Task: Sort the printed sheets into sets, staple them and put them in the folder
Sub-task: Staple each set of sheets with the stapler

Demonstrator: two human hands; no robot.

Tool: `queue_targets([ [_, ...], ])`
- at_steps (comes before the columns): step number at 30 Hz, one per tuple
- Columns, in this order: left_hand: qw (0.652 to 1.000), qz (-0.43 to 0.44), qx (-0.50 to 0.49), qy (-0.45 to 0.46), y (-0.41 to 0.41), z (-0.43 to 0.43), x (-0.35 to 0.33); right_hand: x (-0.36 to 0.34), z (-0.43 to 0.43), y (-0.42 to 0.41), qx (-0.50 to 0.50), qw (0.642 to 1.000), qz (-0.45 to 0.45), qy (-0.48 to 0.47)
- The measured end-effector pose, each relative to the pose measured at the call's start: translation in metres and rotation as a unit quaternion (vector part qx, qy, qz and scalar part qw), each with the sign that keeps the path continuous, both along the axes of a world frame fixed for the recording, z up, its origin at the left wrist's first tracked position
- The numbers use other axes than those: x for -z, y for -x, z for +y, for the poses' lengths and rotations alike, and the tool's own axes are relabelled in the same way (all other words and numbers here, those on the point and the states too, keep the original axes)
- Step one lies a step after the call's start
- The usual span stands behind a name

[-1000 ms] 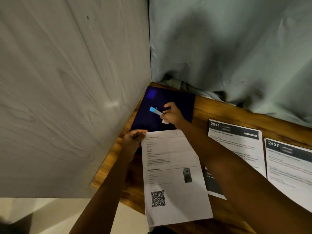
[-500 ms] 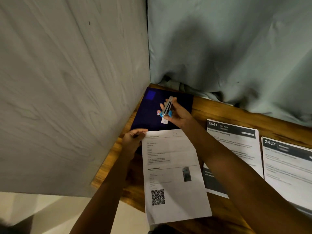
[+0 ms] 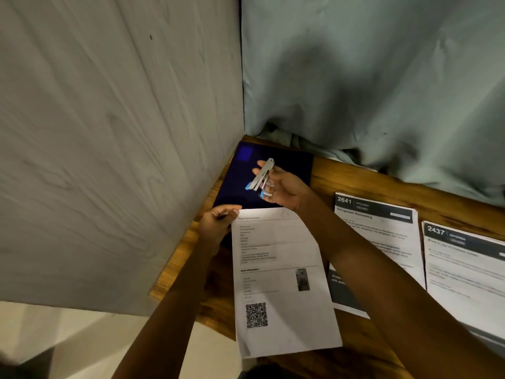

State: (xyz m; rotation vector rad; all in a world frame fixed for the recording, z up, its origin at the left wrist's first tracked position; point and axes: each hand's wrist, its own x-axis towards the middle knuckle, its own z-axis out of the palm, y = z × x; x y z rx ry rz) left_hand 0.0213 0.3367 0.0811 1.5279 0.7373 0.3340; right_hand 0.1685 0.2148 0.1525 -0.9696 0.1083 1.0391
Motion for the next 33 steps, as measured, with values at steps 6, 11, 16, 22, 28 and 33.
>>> queue_targets([
  [6,1.0,0.0,0.006,0.005,0.001,-0.001,-0.003,-0.004,0.008,0.005,0.098,0.985,0.144,-0.009],
  [11,1.0,0.003,0.0,0.022,0.002,-0.002,-0.007,-0.002,0.009,0.004,0.095,0.989,0.117,0.007],
  [16,1.0,0.017,-0.004,0.006,0.002,-0.001,-0.007,-0.003,-0.002,0.01,-0.044,0.995,-0.081,0.043],
  [22,0.999,0.04,-0.004,-0.023,0.003,-0.004,-0.009,0.009,0.001,0.012,-0.131,0.926,-0.319,0.156],
  [28,0.996,0.063,-0.011,-0.056,0.006,-0.008,-0.017,0.008,0.006,0.015,-0.156,0.876,-0.408,0.203],
  [33,0.997,0.048,0.007,-0.056,0.009,-0.005,-0.018,0.012,0.007,0.011,-0.165,0.864,-0.422,0.219],
])
